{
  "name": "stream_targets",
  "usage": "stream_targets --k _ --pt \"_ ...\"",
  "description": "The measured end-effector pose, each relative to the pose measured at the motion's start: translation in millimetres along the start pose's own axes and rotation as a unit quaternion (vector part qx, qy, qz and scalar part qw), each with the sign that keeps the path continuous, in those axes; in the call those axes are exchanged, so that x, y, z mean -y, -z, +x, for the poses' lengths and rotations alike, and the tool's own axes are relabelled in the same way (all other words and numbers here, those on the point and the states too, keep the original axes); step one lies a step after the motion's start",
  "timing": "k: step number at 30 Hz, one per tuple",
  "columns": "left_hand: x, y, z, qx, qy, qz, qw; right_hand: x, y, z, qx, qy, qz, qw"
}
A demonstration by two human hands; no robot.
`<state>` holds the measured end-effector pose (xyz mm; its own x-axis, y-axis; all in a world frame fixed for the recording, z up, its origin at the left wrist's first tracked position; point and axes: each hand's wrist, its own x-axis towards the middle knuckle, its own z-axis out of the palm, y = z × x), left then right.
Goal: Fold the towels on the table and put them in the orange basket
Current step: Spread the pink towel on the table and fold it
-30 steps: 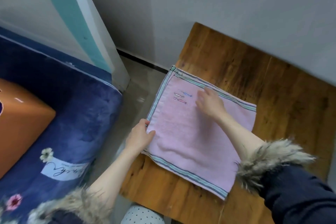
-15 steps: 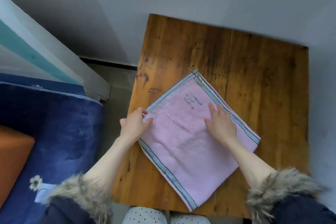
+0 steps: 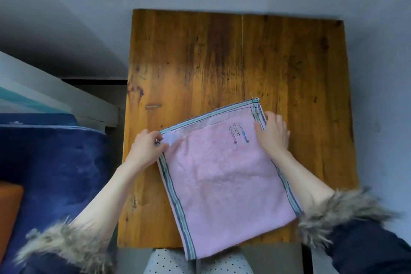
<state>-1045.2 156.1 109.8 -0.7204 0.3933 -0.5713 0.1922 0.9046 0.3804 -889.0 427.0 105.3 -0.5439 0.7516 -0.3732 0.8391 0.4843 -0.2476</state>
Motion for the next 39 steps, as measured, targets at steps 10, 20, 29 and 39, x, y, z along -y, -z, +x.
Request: stream_targets --k 10,20,29,39 --pt "-10 21 -11 0.052 0.006 -0.164 0.985 12 6 27 -0.031 0.023 0.081 0.996" --pt "1 50 -40 0.276 0.012 -0.439 0.855 4 35 -11 -0.062 -0.033 0.394 0.916" --pt "0 25 -20 0.018 0.017 -0.298 0.954 9 32 25 -0.041 0.001 0.370 0.928" --pt "6 -7 18 -0.097 0.019 -0.160 0.982 12 -3 62 -0.027 -0.030 0.292 0.955"
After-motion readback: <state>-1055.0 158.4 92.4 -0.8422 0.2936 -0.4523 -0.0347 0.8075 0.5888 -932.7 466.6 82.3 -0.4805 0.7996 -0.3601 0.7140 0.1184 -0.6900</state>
